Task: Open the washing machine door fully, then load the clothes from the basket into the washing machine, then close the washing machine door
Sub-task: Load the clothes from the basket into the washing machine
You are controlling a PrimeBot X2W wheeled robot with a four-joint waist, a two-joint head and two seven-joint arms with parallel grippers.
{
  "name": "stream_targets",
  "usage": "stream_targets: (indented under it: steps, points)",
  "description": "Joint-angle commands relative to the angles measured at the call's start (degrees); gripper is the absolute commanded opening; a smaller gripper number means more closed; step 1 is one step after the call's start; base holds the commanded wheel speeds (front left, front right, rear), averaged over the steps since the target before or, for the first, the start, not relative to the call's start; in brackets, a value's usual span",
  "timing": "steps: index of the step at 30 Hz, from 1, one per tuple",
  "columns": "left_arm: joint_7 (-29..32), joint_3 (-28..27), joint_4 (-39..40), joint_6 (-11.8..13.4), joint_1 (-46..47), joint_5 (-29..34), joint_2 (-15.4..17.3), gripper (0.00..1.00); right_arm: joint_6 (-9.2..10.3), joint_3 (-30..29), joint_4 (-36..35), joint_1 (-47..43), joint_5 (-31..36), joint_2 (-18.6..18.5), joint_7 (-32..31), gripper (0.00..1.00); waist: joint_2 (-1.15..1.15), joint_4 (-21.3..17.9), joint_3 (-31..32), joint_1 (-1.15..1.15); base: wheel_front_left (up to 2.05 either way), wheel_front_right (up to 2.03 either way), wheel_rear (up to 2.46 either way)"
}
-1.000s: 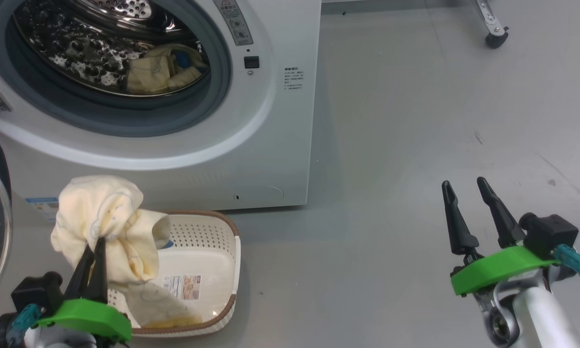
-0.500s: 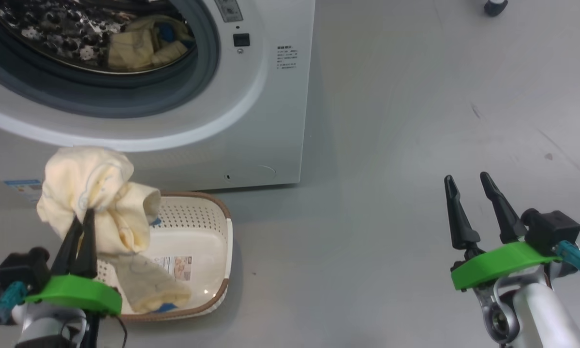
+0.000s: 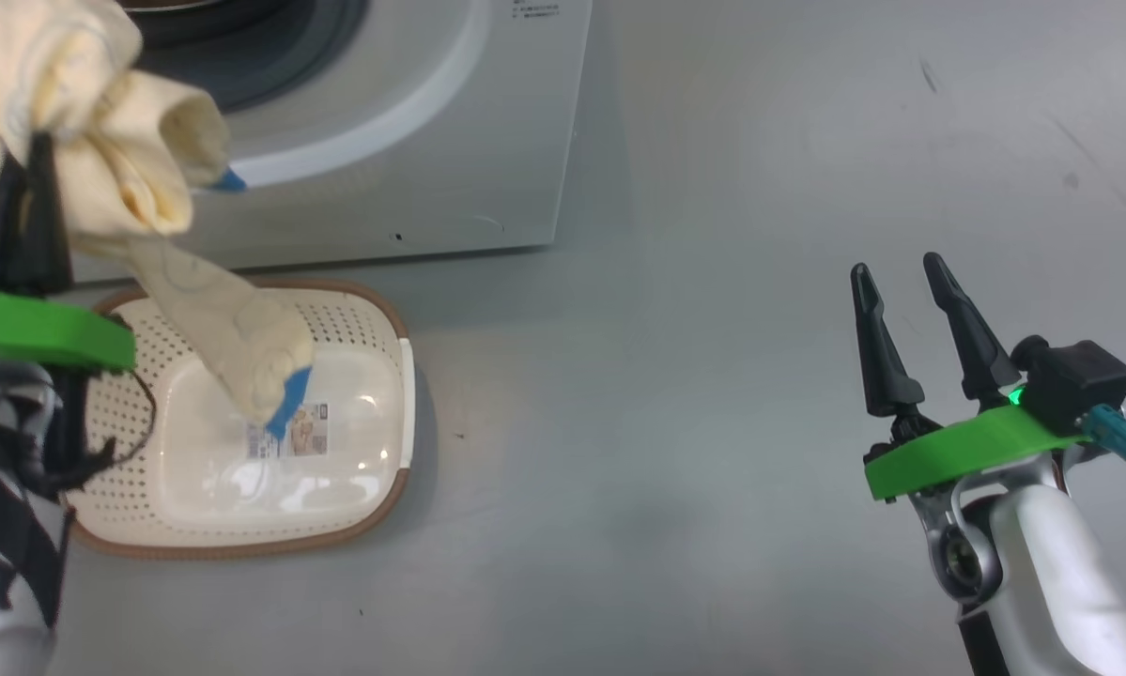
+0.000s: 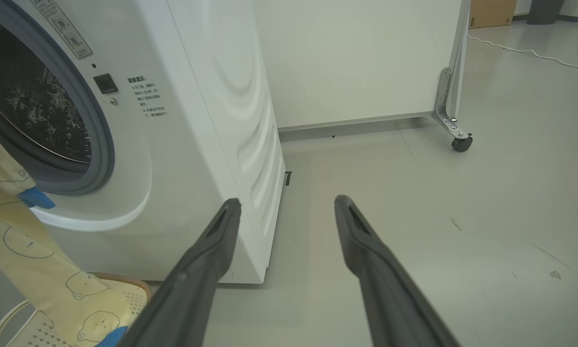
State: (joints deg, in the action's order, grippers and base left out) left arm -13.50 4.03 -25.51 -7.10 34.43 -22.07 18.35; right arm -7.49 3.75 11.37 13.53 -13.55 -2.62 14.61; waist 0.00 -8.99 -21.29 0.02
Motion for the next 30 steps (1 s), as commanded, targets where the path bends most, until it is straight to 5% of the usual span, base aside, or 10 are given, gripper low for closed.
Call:
stream_targets:
  steps: [1, 18, 30]
  points:
    - [0.3, -1.9, 1.3, -0.3, 4.0, -0.6, 3.6, 0.00, 0.00, 1.1, -2.1, 1.4, -0.4, -0.3, 0.4, 1.00, 0.00, -1.5, -3.3, -0.02, 0.00, 0.00, 0.00]
    - [10.2, 4.7, -4.8, -0.4, 31.9, -4.1, 16.7, 0.00, 0.00, 3.2, -4.4, 6.2, -5.3, -0.3, 0.4, 1.00, 0.00, -8.0, -19.4, -0.02, 0.00, 0.00, 0.00]
    - [12.0, 7.4, -15.2, -0.4, 49.7, -5.6, 19.0, 0.00, 0.00, 6.0, -4.6, 9.4, -8.4, -0.3, 0.4, 1.00, 0.00, -12.8, -25.8, -0.02, 0.00, 0.00, 0.00]
